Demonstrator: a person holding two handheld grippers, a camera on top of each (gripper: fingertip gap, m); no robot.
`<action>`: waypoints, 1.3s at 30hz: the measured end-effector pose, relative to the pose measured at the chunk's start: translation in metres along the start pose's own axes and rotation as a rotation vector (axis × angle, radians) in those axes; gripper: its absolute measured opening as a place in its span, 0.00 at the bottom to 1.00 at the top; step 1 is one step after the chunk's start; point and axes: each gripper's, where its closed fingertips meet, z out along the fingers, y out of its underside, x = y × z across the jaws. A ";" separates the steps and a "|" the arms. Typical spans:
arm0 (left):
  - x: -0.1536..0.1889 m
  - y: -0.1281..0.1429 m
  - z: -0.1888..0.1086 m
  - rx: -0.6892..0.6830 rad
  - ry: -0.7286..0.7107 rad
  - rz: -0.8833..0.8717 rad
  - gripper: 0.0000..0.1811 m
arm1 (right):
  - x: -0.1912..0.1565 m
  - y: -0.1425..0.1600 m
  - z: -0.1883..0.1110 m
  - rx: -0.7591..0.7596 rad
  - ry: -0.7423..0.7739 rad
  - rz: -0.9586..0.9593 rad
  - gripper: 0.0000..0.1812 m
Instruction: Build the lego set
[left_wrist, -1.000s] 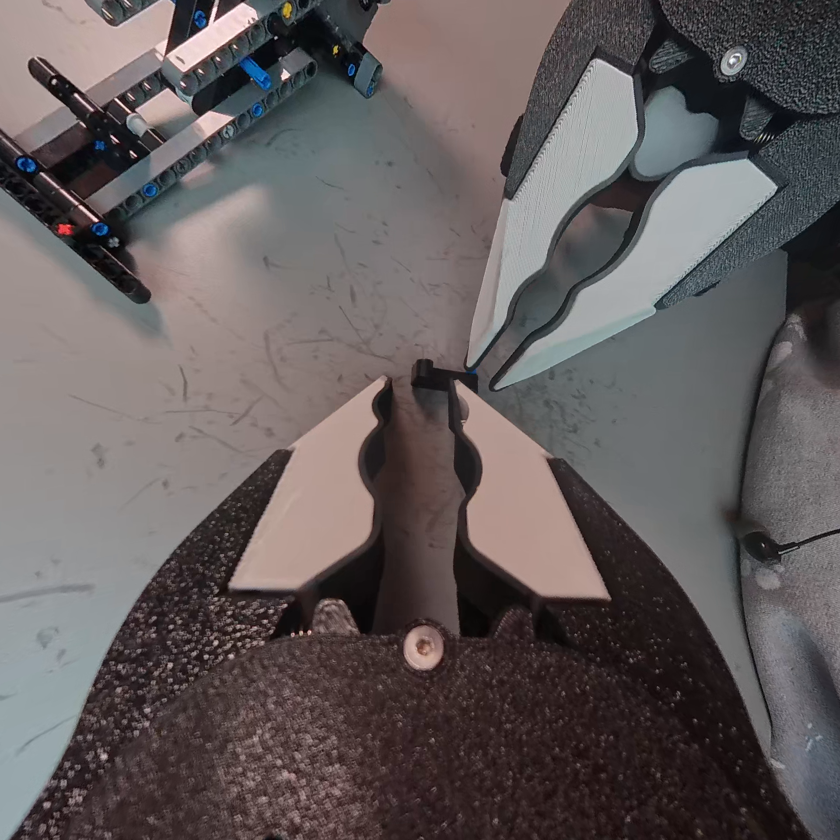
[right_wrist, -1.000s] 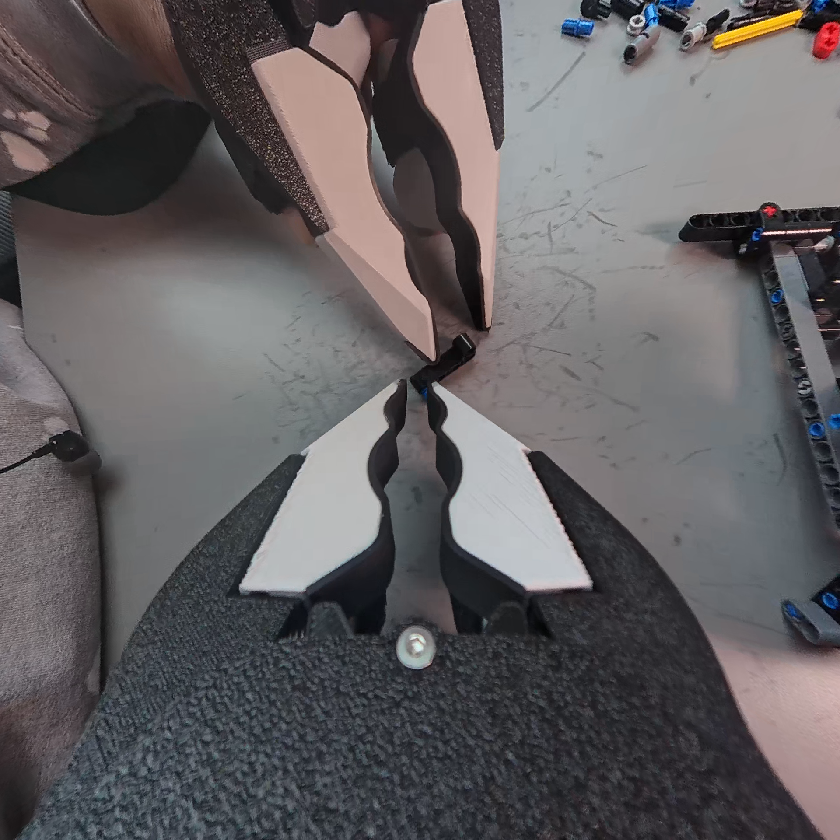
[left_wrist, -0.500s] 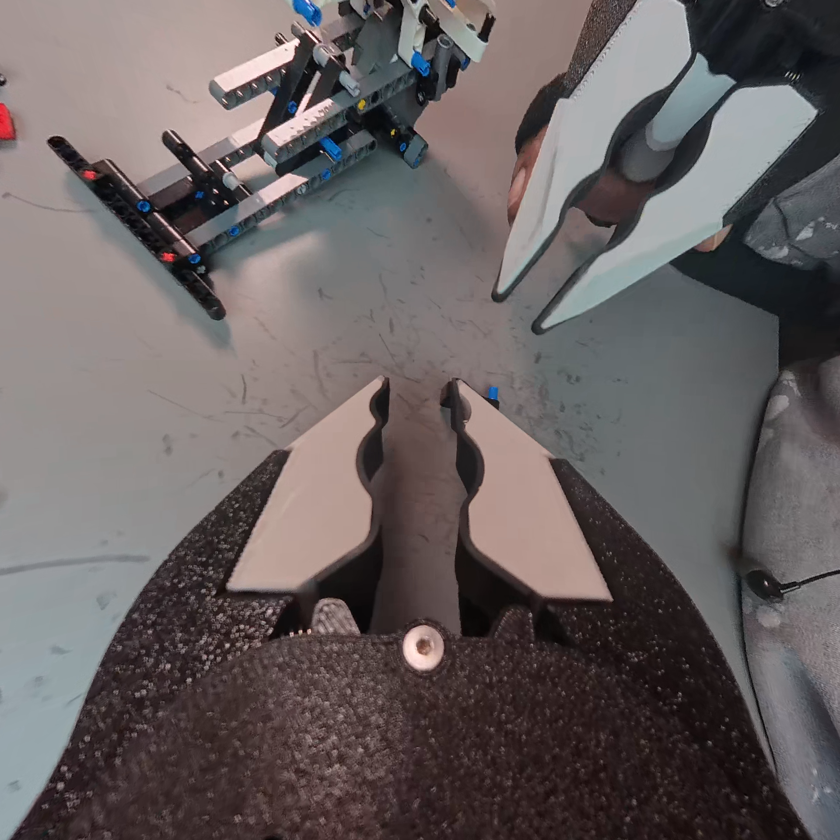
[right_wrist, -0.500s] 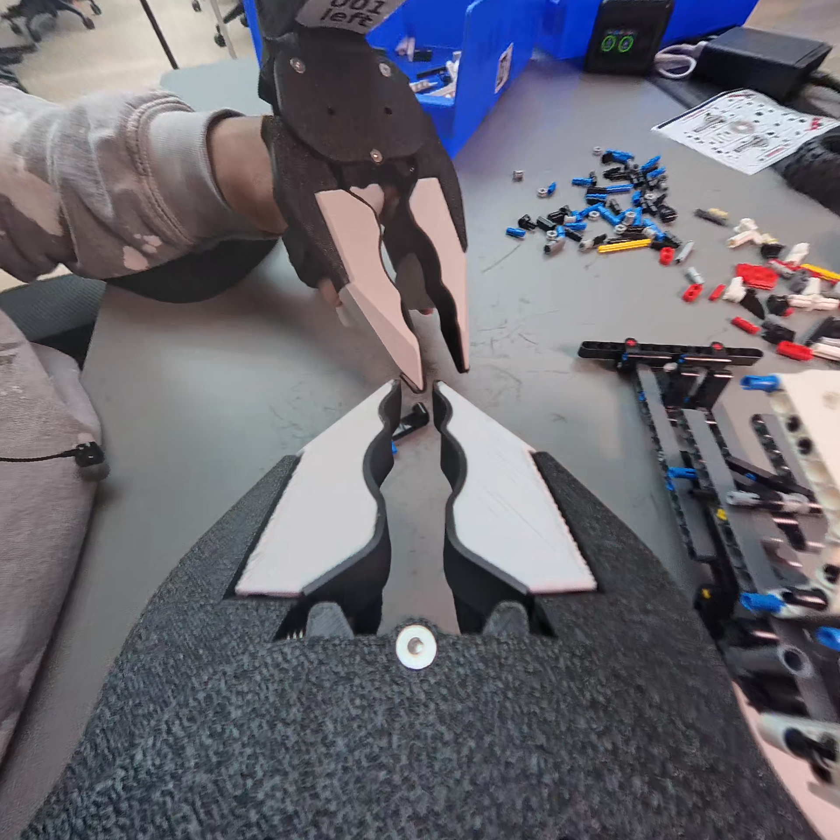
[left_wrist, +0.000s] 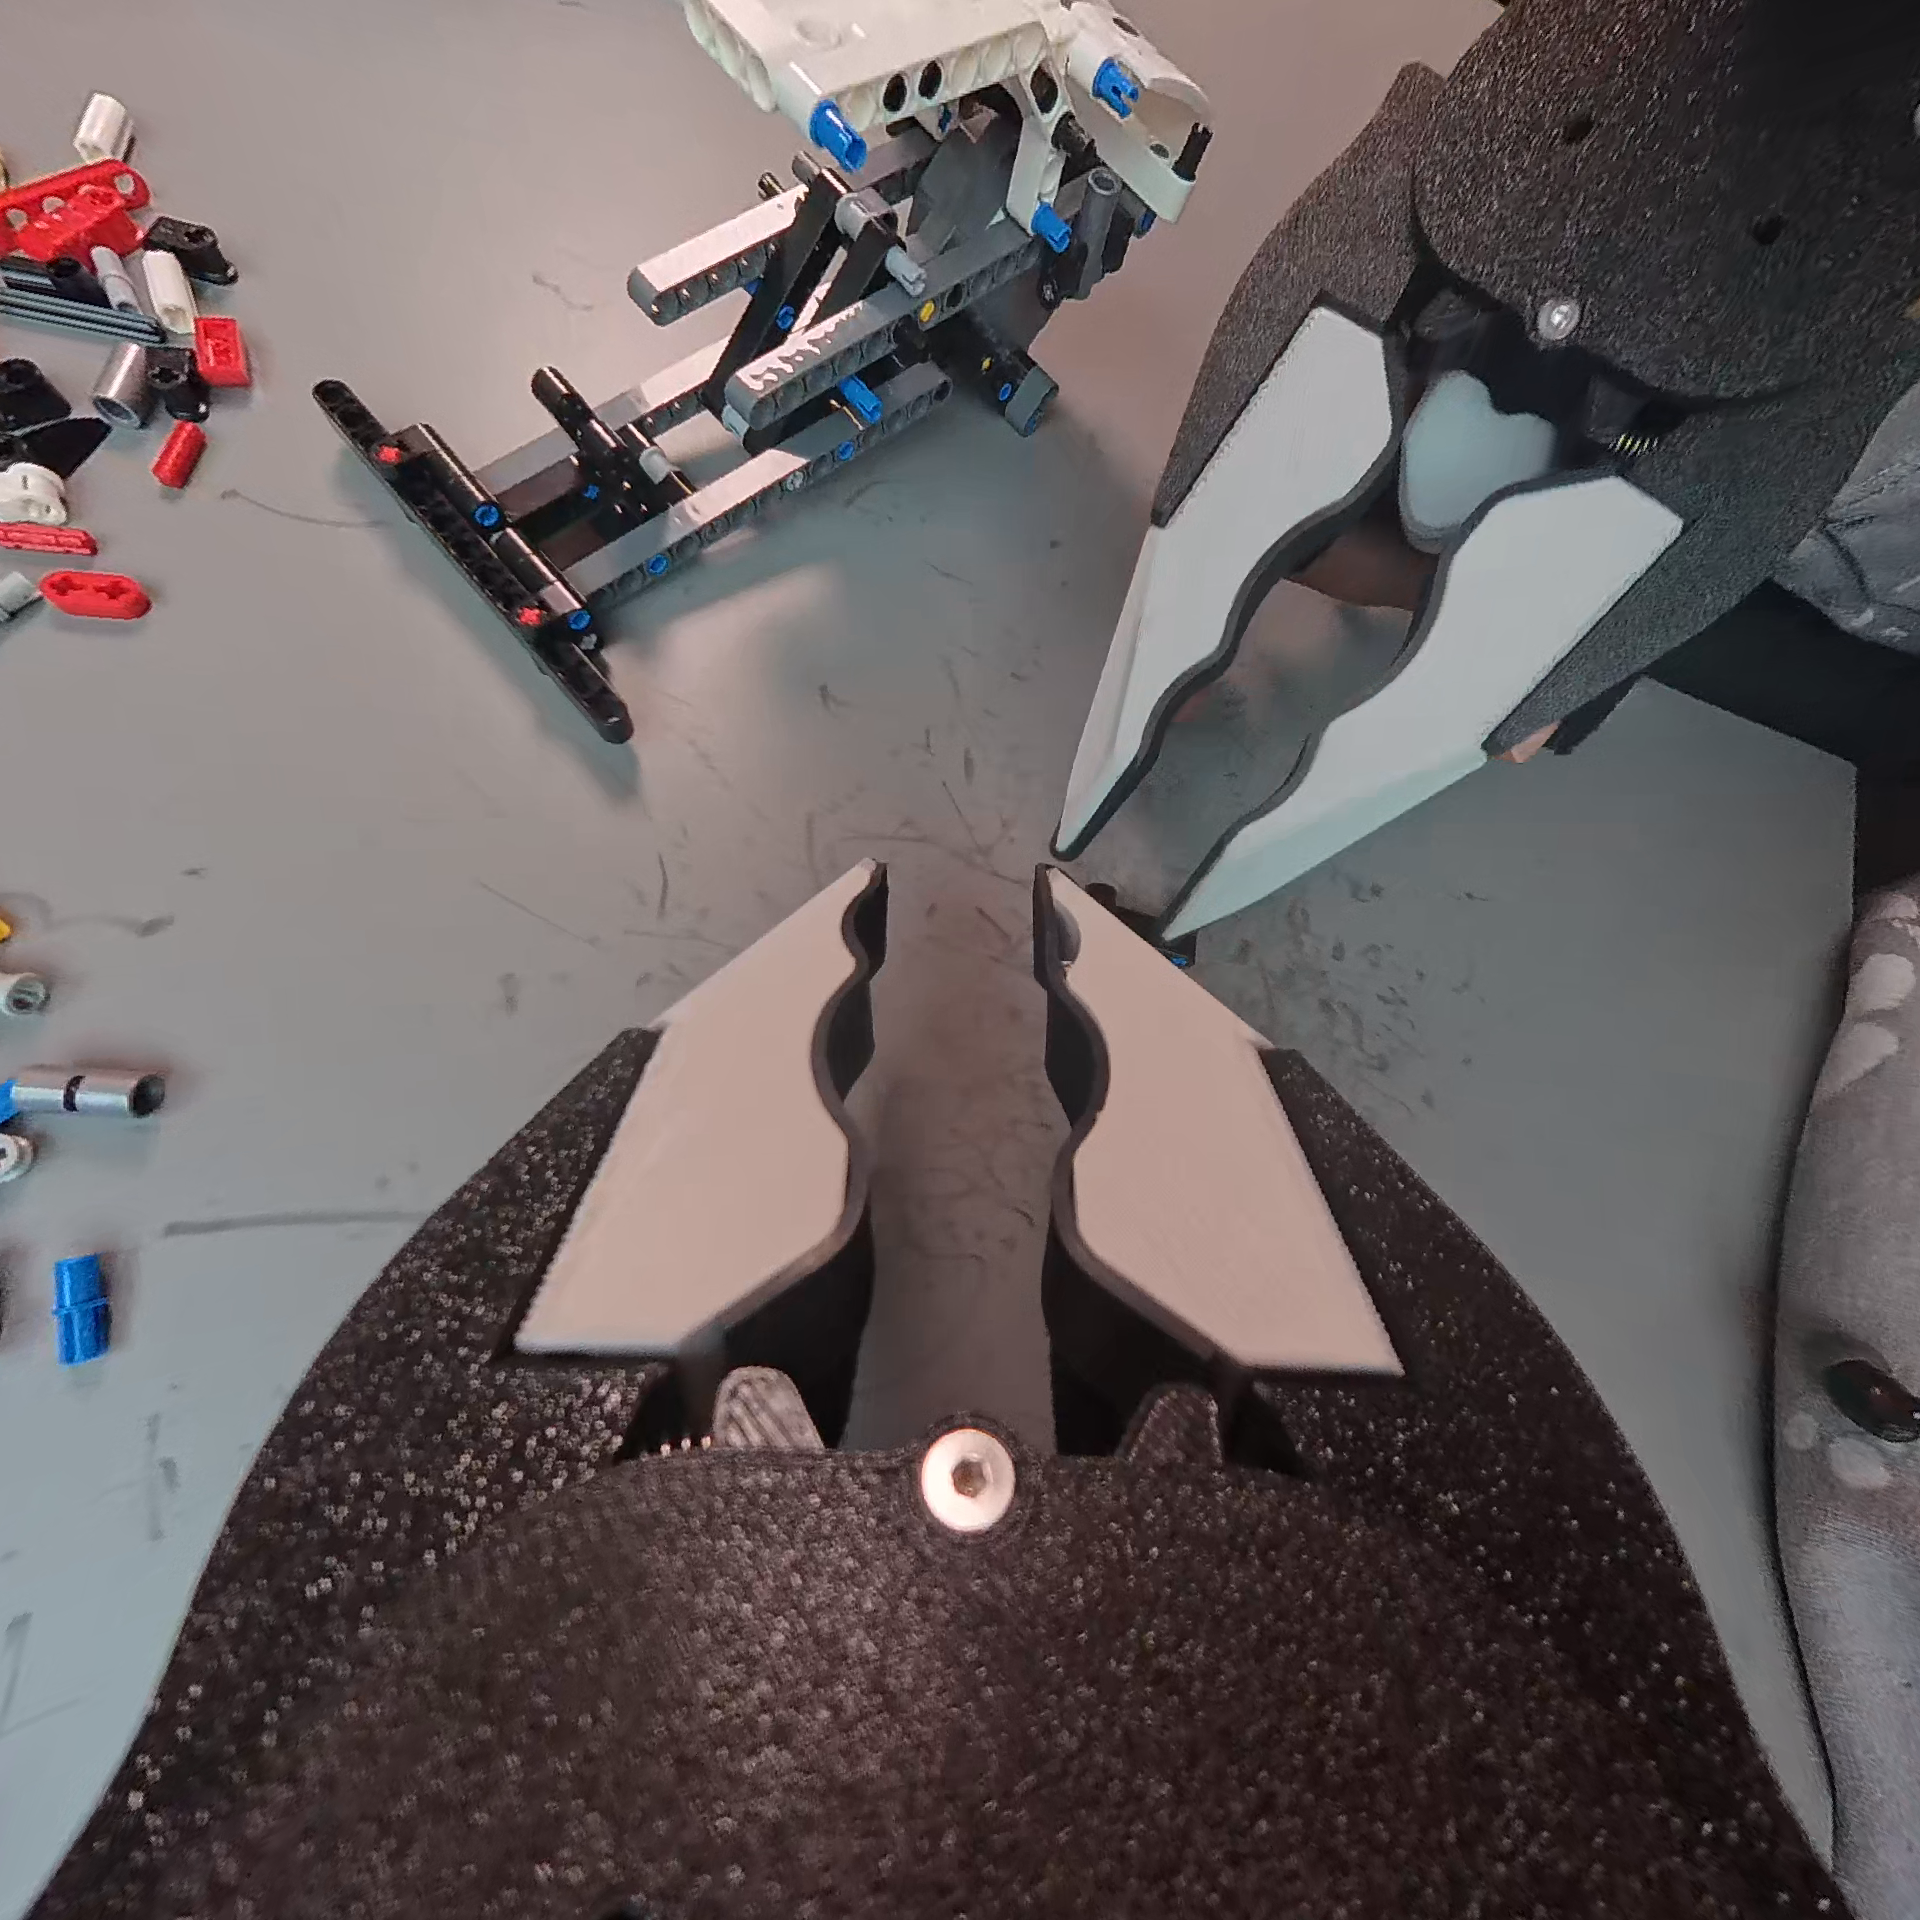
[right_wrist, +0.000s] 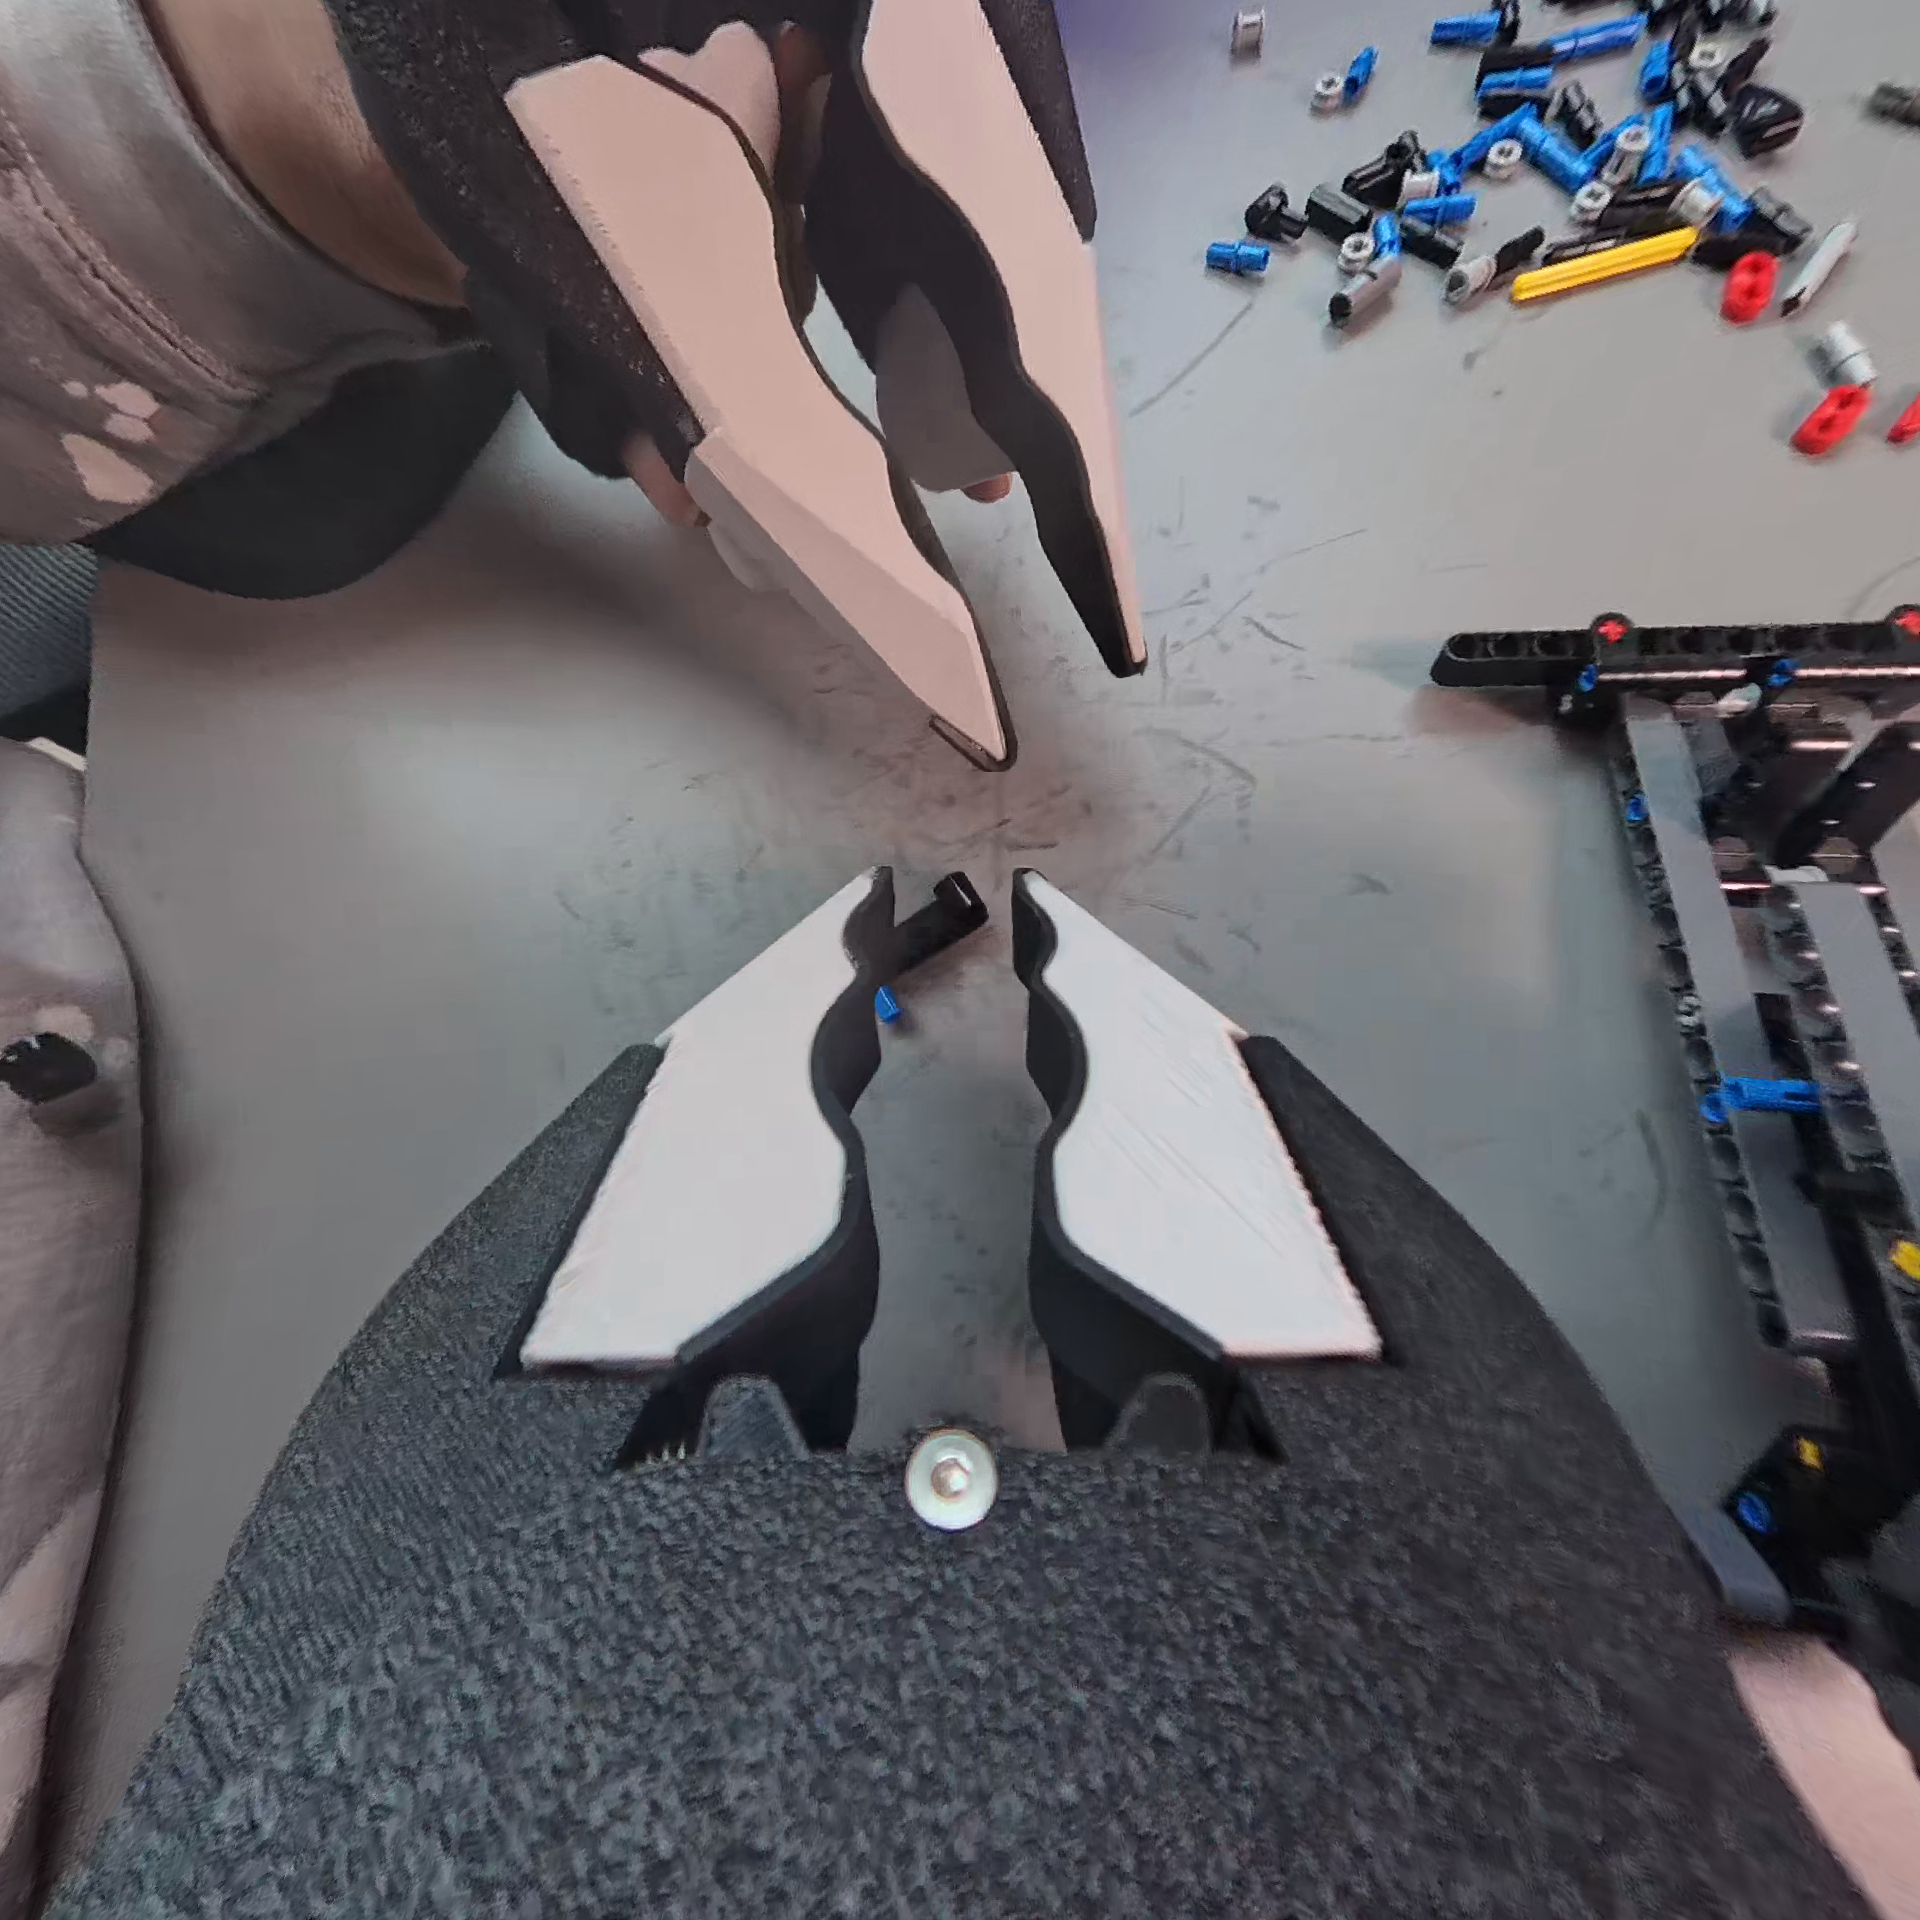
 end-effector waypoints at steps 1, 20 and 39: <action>0.000 0.000 0.000 0.001 0.002 0.001 0.15 | 0.000 0.005 0.005 -0.042 0.014 -0.003 0.12; 0.120 -0.071 -0.029 0.402 0.655 -0.006 0.09 | -0.047 -0.074 -0.118 0.737 -0.072 -0.393 0.03; 0.119 -0.072 -0.052 0.445 0.879 -0.234 0.09 | -0.046 -0.077 -0.109 0.772 -0.064 -0.360 0.04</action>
